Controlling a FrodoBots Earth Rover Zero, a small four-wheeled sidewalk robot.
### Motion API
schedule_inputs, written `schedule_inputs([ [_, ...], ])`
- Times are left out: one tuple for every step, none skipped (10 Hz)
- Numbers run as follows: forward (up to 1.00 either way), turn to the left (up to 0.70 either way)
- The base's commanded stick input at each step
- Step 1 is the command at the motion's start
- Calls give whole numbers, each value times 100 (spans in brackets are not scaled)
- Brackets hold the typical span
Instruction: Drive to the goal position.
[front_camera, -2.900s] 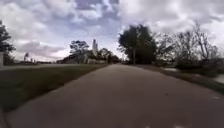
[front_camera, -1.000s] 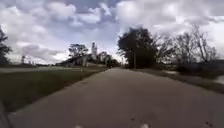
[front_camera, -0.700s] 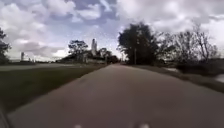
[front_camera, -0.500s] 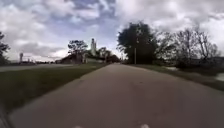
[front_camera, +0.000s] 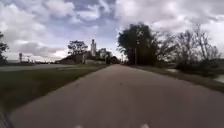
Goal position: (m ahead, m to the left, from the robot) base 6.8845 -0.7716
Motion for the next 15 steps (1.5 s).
schedule_inputs([
  [70, 0],
  [70, 0],
  [70, 0],
  [70, 0],
  [70, 0],
  [70, 0],
  [70, 0],
  [70, 0],
  [70, 0],
  [70, 0],
  [70, 0],
  [70, 0],
  [70, 0],
  [70, 0],
  [70, 0],
])
